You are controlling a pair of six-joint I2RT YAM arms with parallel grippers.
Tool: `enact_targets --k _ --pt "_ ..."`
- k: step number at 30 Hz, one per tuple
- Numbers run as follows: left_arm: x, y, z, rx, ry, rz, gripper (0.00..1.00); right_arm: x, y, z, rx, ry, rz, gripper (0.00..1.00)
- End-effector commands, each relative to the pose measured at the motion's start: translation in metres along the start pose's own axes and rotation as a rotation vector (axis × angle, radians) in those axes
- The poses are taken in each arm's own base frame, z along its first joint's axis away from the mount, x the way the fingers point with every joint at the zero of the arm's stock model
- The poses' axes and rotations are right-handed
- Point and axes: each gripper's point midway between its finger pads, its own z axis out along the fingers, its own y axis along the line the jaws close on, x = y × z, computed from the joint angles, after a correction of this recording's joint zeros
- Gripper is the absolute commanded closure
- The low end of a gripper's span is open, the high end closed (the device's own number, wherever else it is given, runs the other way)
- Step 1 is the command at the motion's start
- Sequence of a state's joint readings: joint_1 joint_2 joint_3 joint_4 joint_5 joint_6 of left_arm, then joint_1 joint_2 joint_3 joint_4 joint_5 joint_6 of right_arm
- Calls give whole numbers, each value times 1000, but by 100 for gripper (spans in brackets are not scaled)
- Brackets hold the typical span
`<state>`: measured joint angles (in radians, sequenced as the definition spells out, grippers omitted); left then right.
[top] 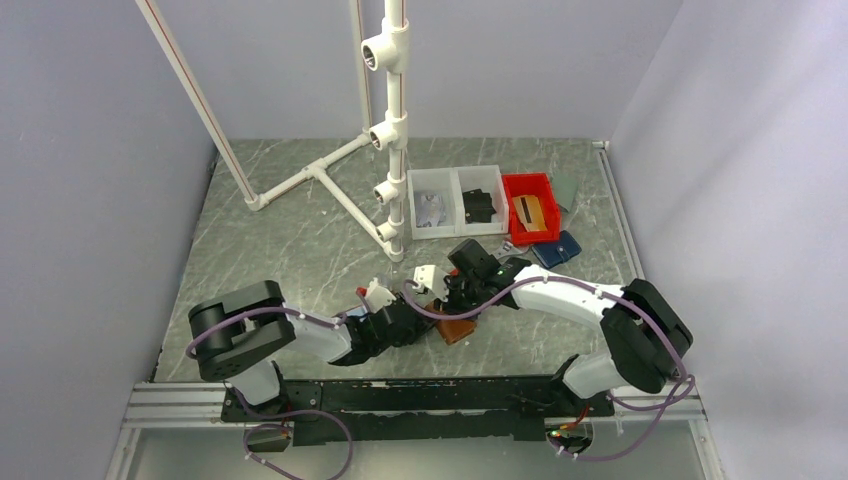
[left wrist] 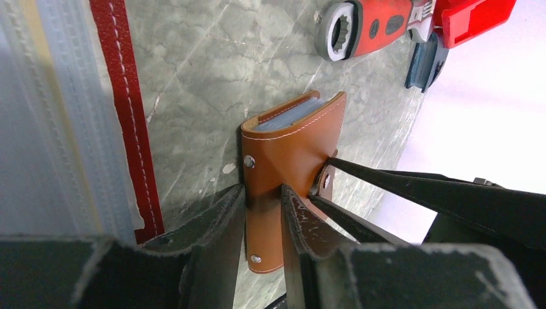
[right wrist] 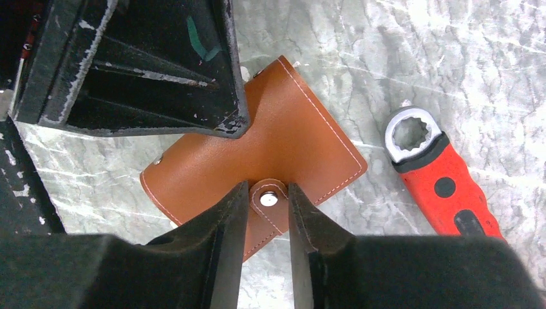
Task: Take the credit cards out of the card holder
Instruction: Open the card holder at the center of the board.
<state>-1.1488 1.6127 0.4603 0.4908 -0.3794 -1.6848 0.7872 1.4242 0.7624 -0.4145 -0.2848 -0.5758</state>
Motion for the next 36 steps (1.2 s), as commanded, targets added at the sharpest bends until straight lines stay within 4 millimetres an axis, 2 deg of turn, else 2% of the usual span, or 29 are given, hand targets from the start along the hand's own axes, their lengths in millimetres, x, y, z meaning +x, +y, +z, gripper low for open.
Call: enact_targets --k 1,6,10,13,19,23,25,30,33,36 --pt "-8 68 1 -216 -11 139 68 -3 -10 3 40 13 -12 71" --pt "-13 71 -1 -232 -28 174 79 -4 -12 1 45 14 -8 81" --pt "-16 74 -2 -238 -32 188 91 -4 -13 -1 47 17 -4 95" --pt "-16 74 -1 -234 -30 193 97 -5 -16 -5 56 9 3 99" --pt "-19 73 -2 -226 -38 203 99 -1 -33 -24 100 -16 49 100" --pt "-20 63 -5 -196 -38 234 99 17 -41 -30 119 21 90 100" --pt "-19 57 -6 -168 -31 256 98 27 -48 -32 140 38 126 94" --pt "-15 33 -13 -50 5 341 88 39 -58 -41 162 28 228 69" --pt "-10 18 -20 32 30 381 78 37 -58 -42 149 7 253 63" --pt "-7 7 -29 105 55 417 71 31 -53 -42 112 -20 260 63"
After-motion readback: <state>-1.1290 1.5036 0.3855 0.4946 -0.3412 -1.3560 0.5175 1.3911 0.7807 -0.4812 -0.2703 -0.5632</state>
